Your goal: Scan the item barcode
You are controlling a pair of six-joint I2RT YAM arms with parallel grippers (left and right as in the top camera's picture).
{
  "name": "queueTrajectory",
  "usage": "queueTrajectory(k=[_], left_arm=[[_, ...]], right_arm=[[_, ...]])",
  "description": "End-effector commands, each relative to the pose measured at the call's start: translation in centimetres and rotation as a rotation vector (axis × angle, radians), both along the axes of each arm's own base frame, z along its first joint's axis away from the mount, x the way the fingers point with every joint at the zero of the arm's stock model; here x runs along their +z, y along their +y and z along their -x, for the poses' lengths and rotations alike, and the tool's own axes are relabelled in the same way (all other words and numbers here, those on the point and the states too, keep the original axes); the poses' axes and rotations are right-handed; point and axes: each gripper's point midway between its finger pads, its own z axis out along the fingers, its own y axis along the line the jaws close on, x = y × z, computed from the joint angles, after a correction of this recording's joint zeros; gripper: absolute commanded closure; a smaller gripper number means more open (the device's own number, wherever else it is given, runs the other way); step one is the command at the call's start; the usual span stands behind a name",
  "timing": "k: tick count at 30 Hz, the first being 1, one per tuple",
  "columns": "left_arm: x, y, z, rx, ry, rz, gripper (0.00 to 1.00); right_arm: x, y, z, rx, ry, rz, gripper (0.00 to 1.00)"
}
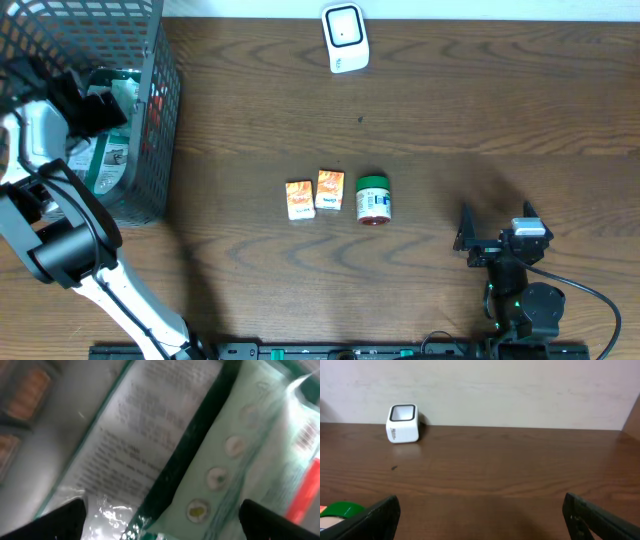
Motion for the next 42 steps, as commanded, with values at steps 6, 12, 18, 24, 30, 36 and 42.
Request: queueTrajectory(k=[6,12,18,24,30,36,42], left_arm=[[-0.6,-2.7,-0.8,-0.053,-0.066,0.139,0.14],[2.3,-3.8,-1.9,-0.098,-0.162,0.18,0.26],[3.8,-3.8,-2.0,-0.101,-0.188,0.164,0.34],[3.6,-4.1,-1.6,-0.101,-0.168,0.177,0.37],[3.1,-3.9,-1.4,-0.096,-0.148,0.155,0.32],[2.8,-2.3,-1.3,-0.06,-0.121,0.071,0.31],[0.9,-2.8,-0.9,-0.062,-0.087,0.092,0.3]], right_arm=[[0.0,0.2,0.0,0.006,-0.001,-0.006,0.01],[0.0,0.2,0.0,0.006,0.0,-0.006,0.01],[0.0,0.2,0.0,0.006,0.0,-0.006,0.01],[0.0,0.2,0.0,0.006,0.0,-0.006,0.01],[0.0,0.2,0.0,0.006,-0.001,-0.006,0.01],[0.0,0.2,0.0,0.006,-0.001,-0.006,0.01],[0.0,0.2,0.0,0.006,0.0,-0.006,0.01]])
